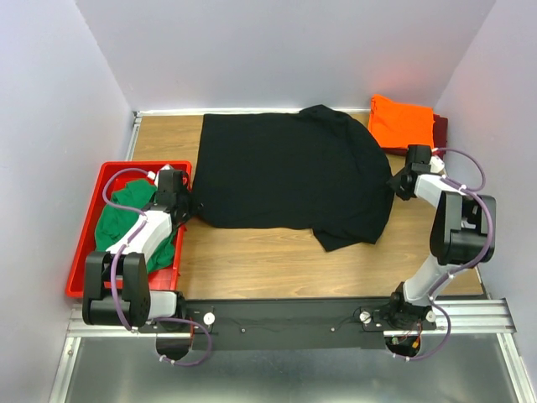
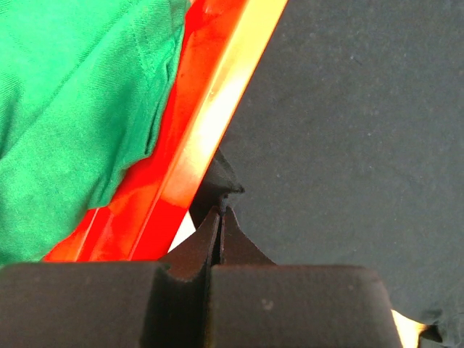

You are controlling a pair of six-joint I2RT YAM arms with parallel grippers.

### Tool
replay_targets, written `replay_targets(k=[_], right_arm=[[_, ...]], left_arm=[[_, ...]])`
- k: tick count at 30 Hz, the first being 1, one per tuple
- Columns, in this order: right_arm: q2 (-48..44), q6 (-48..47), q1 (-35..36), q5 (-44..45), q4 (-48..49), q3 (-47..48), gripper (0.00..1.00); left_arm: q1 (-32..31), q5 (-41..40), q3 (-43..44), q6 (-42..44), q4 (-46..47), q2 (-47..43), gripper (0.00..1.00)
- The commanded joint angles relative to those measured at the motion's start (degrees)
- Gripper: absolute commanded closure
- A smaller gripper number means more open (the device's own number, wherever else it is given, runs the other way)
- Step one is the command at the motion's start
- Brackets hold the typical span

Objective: Fold and stack the t-shirts
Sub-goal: Flatten the tshirt out

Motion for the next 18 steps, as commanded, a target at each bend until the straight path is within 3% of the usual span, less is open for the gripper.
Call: replay_targets(k=[1, 11, 15, 18], right_arm=[[3.6, -0.3, -0.4, 3.3, 1.9, 3.6, 0.57], [6.6, 0.4, -0.4, -0.8, 4.0, 3.2, 0.57], [4.5, 0.3, -0.4, 1.4, 3.7, 1.2, 0.83], [1.5, -0.3, -1.4, 3.1, 3.1, 0.4, 0.88]], left_arm=[[0.3, 1.3, 0.4, 0.6, 0.4, -0.8, 1.0], [0.3, 1.8, -0.4, 0.3, 0.6, -0.7, 1.0], [0.3, 1.6, -0.9, 0.3, 0.4, -1.1, 1.0], [0.3, 1.4, -1.1, 0.3, 0.1, -1.2, 1.0]])
